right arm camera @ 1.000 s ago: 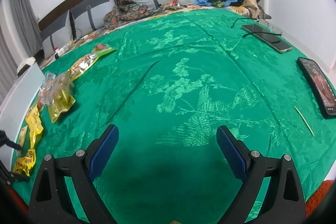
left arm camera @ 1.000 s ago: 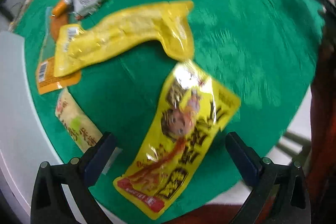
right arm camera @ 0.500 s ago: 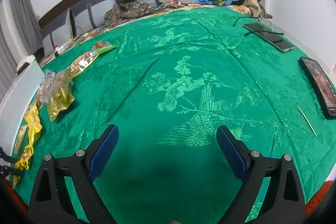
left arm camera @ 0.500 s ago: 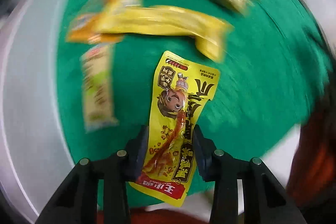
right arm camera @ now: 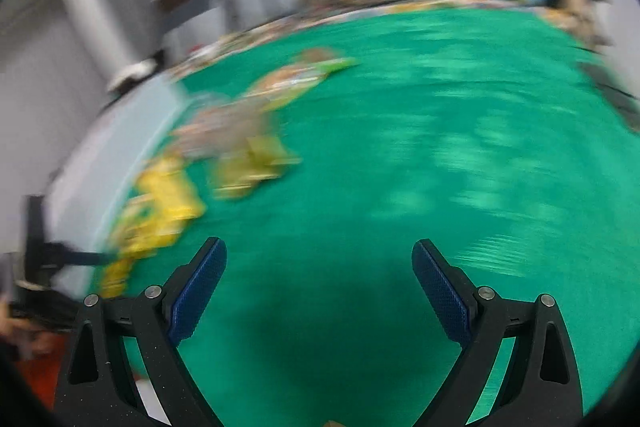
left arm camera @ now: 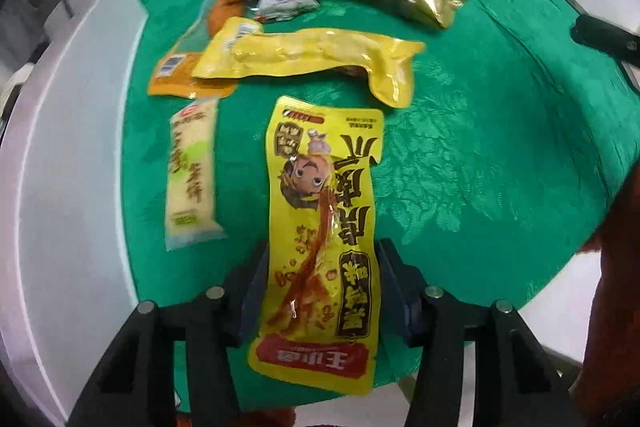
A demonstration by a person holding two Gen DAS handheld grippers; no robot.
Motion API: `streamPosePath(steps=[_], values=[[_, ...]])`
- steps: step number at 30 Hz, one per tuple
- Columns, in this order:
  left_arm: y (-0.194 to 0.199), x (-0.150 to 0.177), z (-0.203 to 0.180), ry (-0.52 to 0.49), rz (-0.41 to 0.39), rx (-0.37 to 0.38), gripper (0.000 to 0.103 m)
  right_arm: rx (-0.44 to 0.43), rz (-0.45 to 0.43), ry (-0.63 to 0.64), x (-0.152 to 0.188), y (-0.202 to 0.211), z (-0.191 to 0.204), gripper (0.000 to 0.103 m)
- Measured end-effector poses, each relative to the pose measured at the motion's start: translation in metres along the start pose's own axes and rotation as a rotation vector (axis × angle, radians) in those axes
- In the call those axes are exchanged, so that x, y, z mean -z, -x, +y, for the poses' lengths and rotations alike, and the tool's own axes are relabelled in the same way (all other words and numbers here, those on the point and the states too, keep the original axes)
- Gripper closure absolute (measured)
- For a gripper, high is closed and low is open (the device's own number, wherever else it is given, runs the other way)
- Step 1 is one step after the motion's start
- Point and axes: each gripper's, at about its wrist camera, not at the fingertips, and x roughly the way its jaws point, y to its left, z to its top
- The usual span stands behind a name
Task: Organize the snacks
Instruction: 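Close the left tool on the yellow cartoon-printed packet while the right tool grasps the yellow vacuum-sealed packet, then carry both packets into the white box and open both tools to release them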
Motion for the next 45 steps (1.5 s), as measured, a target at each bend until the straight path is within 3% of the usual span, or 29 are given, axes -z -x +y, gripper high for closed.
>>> streamPosePath(steps=[4,9,13,15,20,27,35,39,45], values=[[0.007,0.001,0.037,0.163,-0.032,0.096,0.066,-0.144,0.125,0.211,-0.039,-0.04,0.092,0.008],[0.011,0.012,0.061,0.314,-0.094,0.153,0.067,-0.022,0.293,0.444,-0.073,-0.128,0.179,0.01],[0.032,0.016,0.053,0.388,-0.167,0.196,0.067,0.043,0.509,0.469,-0.065,-0.194,0.191,0.012],[0.039,0.03,0.04,0.398,-0.194,0.211,0.067,0.074,0.544,0.473,-0.057,-0.201,0.188,0.044],[0.05,0.034,0.043,0.437,-0.239,0.24,0.067,0.079,0.495,0.415,-0.053,-0.171,0.175,0.061],[0.072,0.042,0.049,0.502,-0.285,0.282,0.067,0.028,0.394,0.294,-0.051,-0.123,0.158,0.061],[0.14,0.039,0.087,0.574,-0.434,0.356,0.067,-0.084,0.284,0.181,-0.093,-0.086,0.17,0.061],[0.164,0.049,0.133,0.634,-0.481,0.317,0.066,-0.184,0.22,0.168,-0.119,-0.064,0.201,0.061],[0.172,0.073,0.204,0.717,-0.467,0.129,0.066,-0.377,0.184,0.189,-0.151,-0.053,0.289,0.06]])
